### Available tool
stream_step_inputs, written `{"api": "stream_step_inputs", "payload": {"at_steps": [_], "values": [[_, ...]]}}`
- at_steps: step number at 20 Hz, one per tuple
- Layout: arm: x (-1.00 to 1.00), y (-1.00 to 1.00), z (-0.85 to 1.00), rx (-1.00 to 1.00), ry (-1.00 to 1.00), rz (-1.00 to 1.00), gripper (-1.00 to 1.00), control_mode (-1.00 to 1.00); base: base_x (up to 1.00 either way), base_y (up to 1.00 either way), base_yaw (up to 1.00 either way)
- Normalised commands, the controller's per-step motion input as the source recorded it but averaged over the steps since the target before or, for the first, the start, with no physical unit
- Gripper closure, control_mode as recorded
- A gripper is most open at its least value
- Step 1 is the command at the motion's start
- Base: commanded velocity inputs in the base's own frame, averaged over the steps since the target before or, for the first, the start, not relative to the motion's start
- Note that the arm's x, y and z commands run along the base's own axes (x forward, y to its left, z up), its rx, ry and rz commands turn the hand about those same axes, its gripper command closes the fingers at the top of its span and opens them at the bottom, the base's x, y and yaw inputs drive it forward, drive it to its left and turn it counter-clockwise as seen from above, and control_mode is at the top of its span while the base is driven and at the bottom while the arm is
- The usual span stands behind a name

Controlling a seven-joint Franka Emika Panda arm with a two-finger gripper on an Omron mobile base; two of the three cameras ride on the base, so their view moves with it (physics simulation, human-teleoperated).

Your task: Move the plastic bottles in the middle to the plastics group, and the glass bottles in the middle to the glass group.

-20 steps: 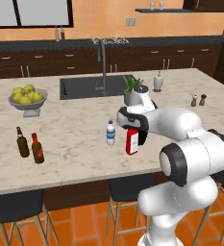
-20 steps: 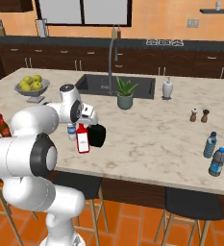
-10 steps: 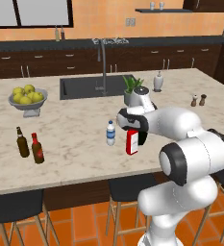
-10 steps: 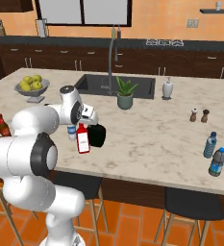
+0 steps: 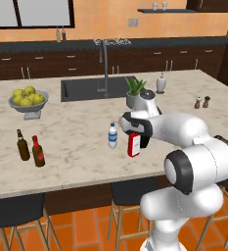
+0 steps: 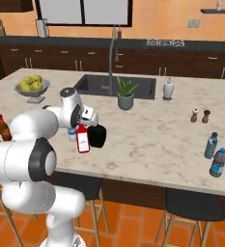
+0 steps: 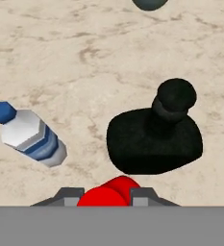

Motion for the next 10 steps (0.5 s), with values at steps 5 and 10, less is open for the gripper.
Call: {"api": "stream_step_inputs", "payload": {"at_steps": [5, 10], "values": [[-0.54, 0.00, 0.11, 0.07, -0.03, -0.01, 1.00, -1.00, 0.00, 0.00, 0.00], [-0.44, 0.18, 0.34, 0.01, 0.00, 0.00, 1.00, -1.00, 0.00, 0.00, 0.00]]}}
